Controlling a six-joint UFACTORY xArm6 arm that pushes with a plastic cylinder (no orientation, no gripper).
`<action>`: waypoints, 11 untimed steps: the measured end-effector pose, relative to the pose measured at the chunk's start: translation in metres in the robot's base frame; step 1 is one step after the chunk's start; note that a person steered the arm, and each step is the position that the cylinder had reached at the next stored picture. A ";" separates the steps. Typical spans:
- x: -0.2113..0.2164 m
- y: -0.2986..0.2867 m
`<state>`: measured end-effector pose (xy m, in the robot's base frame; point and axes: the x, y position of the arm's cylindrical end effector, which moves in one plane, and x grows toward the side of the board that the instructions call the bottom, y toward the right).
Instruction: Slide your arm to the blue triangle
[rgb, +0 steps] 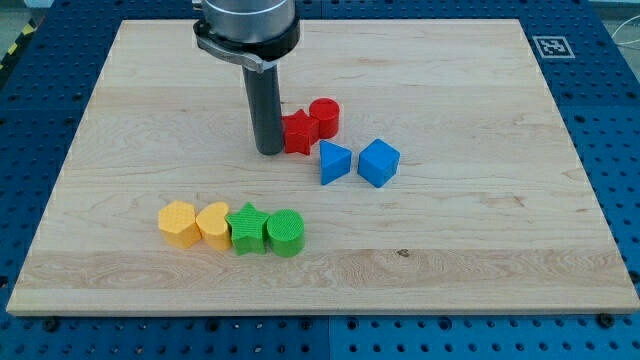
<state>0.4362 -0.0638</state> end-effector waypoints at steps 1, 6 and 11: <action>0.000 0.000; 0.026 -0.010; 0.019 0.073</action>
